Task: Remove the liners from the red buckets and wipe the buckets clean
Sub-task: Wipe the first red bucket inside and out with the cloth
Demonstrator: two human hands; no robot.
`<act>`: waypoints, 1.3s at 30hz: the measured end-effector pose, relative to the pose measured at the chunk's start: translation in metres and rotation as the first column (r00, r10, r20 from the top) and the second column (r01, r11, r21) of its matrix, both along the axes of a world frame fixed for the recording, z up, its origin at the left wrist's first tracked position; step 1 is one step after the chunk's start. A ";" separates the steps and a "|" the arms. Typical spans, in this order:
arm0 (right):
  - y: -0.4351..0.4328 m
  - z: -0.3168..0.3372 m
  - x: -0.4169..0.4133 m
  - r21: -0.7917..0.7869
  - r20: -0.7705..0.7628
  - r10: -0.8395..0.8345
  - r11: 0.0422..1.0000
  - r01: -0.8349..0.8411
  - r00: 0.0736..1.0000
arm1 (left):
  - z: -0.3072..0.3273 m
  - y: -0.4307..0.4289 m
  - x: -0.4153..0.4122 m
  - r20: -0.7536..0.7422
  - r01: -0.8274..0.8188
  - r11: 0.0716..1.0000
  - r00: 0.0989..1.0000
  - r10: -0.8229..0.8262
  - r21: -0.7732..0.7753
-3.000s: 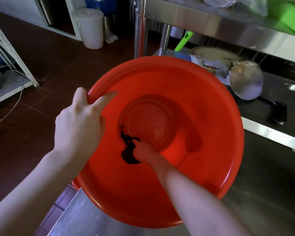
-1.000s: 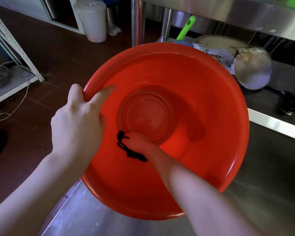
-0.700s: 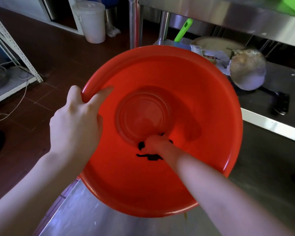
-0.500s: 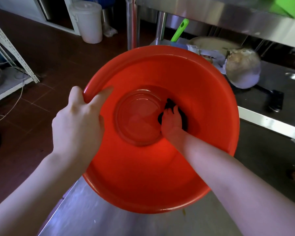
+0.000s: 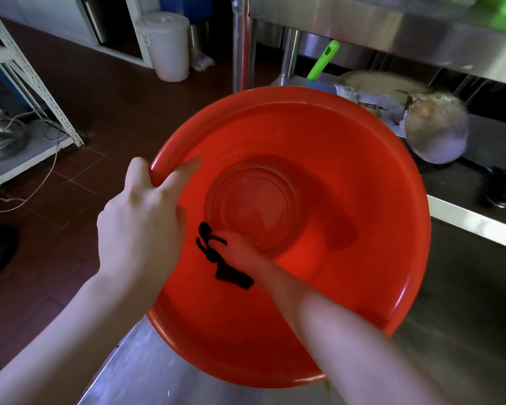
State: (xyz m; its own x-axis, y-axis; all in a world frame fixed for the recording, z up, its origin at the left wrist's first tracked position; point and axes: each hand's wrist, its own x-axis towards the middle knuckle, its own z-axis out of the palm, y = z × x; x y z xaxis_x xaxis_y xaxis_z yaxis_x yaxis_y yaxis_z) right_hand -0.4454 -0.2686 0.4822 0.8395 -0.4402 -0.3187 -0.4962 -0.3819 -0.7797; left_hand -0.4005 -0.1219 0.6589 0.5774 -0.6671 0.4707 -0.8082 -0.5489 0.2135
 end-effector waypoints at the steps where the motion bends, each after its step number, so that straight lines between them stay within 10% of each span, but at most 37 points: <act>1: 0.004 0.006 0.009 0.067 0.099 -0.109 0.992 0.103 0.989 | 0.000 0.000 0.000 0.003 -0.001 1.000 1.000 0.001 0.005; 6: -0.012 0.049 0.036 0.376 0.387 -0.581 0.809 0.453 0.716 | 0.000 0.001 0.004 0.001 0.007 1.000 1.000 -0.007 -0.002; 10: -0.045 0.058 0.031 -0.333 0.584 -0.450 0.626 0.705 0.675 | -0.001 0.000 0.006 -0.004 0.011 1.000 1.000 -0.011 -0.004; 14: -0.073 0.017 0.019 -0.809 0.030 -0.191 0.571 0.136 0.981 | -0.003 0.000 0.009 -0.007 0.017 1.000 1.000 -0.017 -0.010; 18: -0.069 -0.014 0.023 -0.826 -0.094 0.024 0.556 -0.092 0.995 | -0.001 -0.005 0.014 -0.047 -0.041 0.999 0.998 0.041 -0.003; 24: -0.042 -0.046 0.000 -0.927 -0.227 0.461 0.168 -0.335 0.858 | -0.002 0.000 0.016 -0.069 -0.066 0.998 0.995 0.067 0.023; 27: -0.058 -0.023 0.022 -0.834 -0.260 0.399 0.366 -0.413 0.879 | -0.001 0.000 0.020 -0.072 -0.065 0.998 0.995 0.066 0.026; 30: -0.077 0.006 0.045 -0.719 -0.050 -0.014 0.695 -0.026 0.999 | -0.001 -0.001 0.019 -0.073 -0.075 0.997 0.994 0.077 0.031; 39: -0.087 0.020 -0.052 -0.686 -0.417 -0.160 0.701 -0.195 0.895 | 0.001 -0.003 0.012 -0.084 -0.057 0.998 0.995 0.059 0.020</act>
